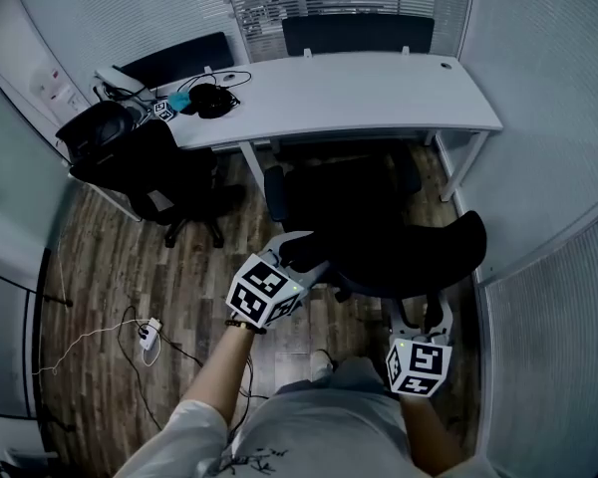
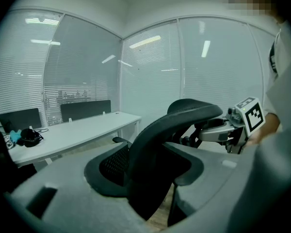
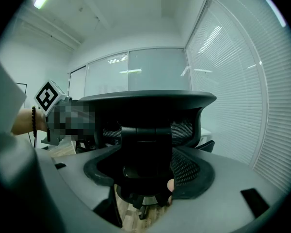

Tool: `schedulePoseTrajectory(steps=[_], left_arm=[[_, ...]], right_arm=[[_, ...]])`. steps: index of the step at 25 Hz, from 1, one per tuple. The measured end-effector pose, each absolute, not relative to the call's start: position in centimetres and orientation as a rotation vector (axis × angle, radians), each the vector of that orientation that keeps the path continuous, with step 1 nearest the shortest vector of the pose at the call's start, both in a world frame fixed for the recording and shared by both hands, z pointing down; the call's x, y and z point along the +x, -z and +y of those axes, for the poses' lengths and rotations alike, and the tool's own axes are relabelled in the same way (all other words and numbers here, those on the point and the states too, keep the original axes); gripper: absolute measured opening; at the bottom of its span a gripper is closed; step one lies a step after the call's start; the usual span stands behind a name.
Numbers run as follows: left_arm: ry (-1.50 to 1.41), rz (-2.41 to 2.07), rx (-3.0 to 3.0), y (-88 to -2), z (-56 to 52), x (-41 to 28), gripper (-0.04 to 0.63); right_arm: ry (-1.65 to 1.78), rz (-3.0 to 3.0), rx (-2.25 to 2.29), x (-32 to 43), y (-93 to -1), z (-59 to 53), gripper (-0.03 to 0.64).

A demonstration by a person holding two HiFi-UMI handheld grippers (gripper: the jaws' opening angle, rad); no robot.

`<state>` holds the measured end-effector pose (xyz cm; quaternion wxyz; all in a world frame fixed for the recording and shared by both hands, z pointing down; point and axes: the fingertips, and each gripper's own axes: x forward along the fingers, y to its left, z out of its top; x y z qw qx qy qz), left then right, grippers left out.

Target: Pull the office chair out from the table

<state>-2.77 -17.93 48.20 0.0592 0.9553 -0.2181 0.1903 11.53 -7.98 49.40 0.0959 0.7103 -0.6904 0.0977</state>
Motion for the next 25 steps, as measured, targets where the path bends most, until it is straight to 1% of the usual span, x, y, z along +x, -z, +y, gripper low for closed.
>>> schedulePoseTrajectory(steps=[25], left_arm=[[-0.63, -0.676, 2.867, -47.9, -7.0, 3.0, 0.21]], right_arm=[[-0.281, -2.11, 2.046, 17.7, -49.2, 2.2, 0.268]])
